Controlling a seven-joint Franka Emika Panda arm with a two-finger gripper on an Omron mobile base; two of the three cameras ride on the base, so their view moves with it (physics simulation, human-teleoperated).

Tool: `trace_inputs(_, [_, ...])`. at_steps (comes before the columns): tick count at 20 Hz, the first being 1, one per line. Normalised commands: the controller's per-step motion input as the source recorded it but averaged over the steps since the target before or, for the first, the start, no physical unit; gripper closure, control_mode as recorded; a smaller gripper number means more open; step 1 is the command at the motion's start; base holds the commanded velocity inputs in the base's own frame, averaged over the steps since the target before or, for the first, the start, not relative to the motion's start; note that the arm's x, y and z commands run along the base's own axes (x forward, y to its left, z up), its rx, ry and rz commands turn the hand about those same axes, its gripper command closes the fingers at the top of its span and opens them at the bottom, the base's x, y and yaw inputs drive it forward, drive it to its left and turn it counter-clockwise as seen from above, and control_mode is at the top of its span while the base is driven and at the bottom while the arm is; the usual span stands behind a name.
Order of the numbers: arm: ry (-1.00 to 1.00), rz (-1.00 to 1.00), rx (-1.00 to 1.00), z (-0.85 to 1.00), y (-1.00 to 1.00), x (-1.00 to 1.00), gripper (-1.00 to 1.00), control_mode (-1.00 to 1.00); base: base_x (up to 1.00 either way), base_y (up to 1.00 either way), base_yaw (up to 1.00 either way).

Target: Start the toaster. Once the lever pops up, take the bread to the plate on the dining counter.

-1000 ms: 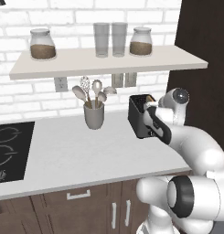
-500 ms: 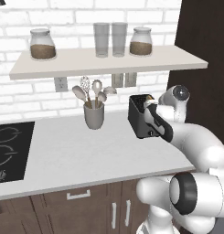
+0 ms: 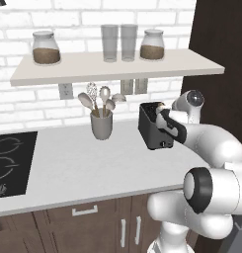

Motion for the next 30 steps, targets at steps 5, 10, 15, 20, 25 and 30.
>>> trace_inputs(5, [0.0, 0.0, 0.03, -0.11, -0.2, 0.01, -1.0, -1.0, 0.0, 0.0, 0.0])
trace_inputs(10, [0.0, 0.0, 0.0, -0.09, 0.0, 0.0, -1.0, -1.0, 0.0, 0.0, 0.0])
trace_inputs(15, [0.0, 0.0, 0.0, 0.0, 0.0, 0.05, -1.0, -1.0, 0.0, 0.0, 0.0])
trace_inputs(20, [0.0, 0.0, 0.0, 0.0, 0.03, 0.1, -1.0, -1.0, 0.0, 0.0, 0.0])
trace_inputs(25, [0.03, 0.01, 0.0, 0.0, 0.02, 0.1, -1.0, -1.0, 0.0, 0.0, 0.0])
trace_inputs(30, [0.03, 0.04, 0.0, 0.0, 0.05, 0.11, -1.0, -1.0, 0.0, 0.0, 0.0])
